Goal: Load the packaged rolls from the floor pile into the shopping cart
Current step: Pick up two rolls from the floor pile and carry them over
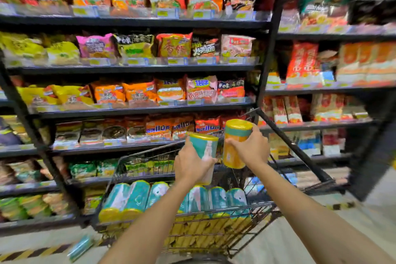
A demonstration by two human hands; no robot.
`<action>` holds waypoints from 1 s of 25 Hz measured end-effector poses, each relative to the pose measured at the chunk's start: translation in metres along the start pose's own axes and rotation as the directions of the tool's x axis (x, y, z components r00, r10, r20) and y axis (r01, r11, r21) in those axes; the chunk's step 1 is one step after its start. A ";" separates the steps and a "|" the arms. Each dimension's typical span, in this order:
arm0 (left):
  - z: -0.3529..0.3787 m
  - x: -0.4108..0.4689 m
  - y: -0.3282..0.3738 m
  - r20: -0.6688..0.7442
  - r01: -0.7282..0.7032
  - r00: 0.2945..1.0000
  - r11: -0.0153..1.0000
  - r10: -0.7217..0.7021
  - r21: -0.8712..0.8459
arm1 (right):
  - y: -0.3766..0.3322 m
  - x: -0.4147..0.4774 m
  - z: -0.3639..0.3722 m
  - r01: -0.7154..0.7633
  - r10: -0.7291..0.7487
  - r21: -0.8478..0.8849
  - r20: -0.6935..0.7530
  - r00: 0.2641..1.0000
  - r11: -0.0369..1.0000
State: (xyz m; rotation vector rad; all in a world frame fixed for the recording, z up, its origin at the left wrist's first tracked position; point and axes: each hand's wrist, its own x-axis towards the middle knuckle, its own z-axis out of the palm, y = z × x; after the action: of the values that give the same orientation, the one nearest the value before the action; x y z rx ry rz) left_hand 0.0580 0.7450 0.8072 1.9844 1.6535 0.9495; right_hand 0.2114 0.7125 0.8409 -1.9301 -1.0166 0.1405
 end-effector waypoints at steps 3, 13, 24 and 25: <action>0.058 0.018 0.024 0.044 0.022 0.999 0.999 -0.021 -0.035 | 0.033 0.048 -0.004 -0.009 0.009 -0.015 0.016 1.000 1.000; 0.175 0.045 0.038 0.307 0.211 0.916 0.961 -0.259 0.181 | 0.114 0.127 0.009 -0.120 0.124 -0.080 0.038 0.992 0.989; 0.261 0.019 0.005 0.555 0.396 0.667 0.867 -0.497 0.302 | 0.150 0.161 0.030 -0.106 0.120 -0.119 0.116 0.986 0.987; 0.264 0.018 0.004 0.549 0.400 0.669 0.865 -0.501 0.302 | 0.151 0.163 0.032 -0.099 0.115 -0.124 0.126 0.985 0.987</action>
State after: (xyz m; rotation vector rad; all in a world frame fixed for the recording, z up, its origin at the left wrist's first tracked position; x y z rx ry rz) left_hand 0.2489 0.7946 0.6304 1.5781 1.7130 -0.0365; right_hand 0.3926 0.8122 0.7543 -2.1067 -1.0278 0.2791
